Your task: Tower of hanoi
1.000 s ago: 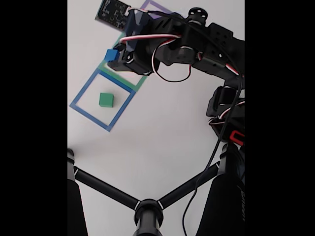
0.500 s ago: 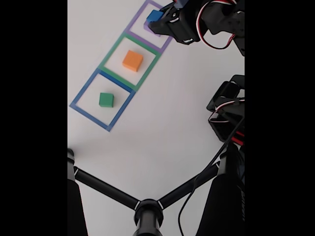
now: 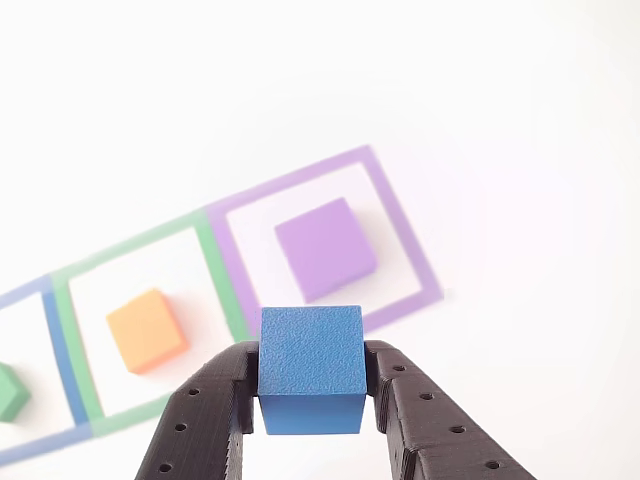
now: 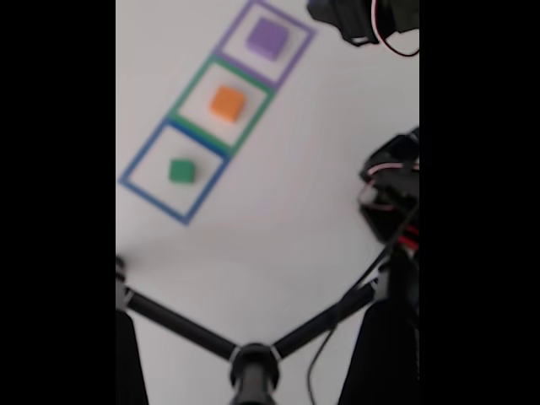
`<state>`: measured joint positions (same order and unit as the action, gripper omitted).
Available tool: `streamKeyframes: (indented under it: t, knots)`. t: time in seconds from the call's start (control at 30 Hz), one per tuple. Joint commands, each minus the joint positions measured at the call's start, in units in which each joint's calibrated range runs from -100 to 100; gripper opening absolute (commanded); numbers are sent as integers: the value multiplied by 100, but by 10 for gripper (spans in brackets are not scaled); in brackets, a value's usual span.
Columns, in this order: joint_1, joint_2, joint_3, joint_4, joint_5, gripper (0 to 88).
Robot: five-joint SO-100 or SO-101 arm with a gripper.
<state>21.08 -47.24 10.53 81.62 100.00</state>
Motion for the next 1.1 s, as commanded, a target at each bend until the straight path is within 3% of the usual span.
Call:
streamKeyframes:
  t: [0.0, 0.27, 0.5, 0.8, 1.07]
  knots:
    - [279, -303, 938, -972, 0, 53]
    - [279, -287, 3620, -4073, 0, 58]
    - [222, 731, 4938, -6850, 0, 53]
    - [155, 2507, 5111, -9126, 0, 48]
    - [126, 3403, 5420, -10478, 0, 48]
